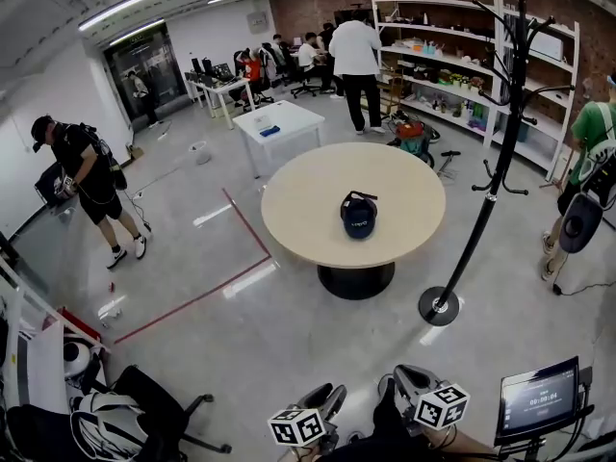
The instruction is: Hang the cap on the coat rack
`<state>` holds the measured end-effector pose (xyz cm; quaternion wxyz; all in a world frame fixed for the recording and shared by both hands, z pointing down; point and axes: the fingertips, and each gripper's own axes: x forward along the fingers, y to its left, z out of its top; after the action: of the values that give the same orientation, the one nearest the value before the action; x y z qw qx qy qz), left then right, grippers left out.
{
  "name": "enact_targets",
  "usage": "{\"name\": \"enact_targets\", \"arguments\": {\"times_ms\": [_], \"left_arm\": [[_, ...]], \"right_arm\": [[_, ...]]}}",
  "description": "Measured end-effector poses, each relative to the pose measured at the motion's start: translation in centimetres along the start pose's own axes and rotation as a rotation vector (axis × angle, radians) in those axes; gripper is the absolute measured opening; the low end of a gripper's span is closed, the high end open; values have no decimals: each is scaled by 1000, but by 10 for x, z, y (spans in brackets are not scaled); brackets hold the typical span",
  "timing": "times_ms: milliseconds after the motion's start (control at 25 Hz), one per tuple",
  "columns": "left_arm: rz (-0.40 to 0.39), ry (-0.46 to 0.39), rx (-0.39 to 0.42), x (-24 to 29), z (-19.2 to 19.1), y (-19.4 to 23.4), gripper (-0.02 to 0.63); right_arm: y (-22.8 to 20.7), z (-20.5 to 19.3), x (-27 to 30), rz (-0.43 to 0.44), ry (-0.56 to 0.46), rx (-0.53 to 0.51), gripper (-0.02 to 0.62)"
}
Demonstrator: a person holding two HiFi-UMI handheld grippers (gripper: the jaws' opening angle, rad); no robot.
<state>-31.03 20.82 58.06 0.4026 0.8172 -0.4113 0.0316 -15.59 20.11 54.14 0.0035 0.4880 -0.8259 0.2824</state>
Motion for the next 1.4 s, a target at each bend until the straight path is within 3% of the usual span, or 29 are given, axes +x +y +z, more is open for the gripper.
{"name": "enact_targets", "arguments": {"times_ms": [120, 520, 1400], "left_arm": [[-10, -27, 66, -2, 18, -8, 6], [17, -26, 50, 76, 53, 15, 6], [46, -48, 73, 221, 148, 12, 6]], "right_arm": [[1, 8, 8, 3, -5, -6, 5], [-57, 37, 75, 36, 40, -11, 5], [-161, 133, 181, 105, 85, -23, 5]]}}
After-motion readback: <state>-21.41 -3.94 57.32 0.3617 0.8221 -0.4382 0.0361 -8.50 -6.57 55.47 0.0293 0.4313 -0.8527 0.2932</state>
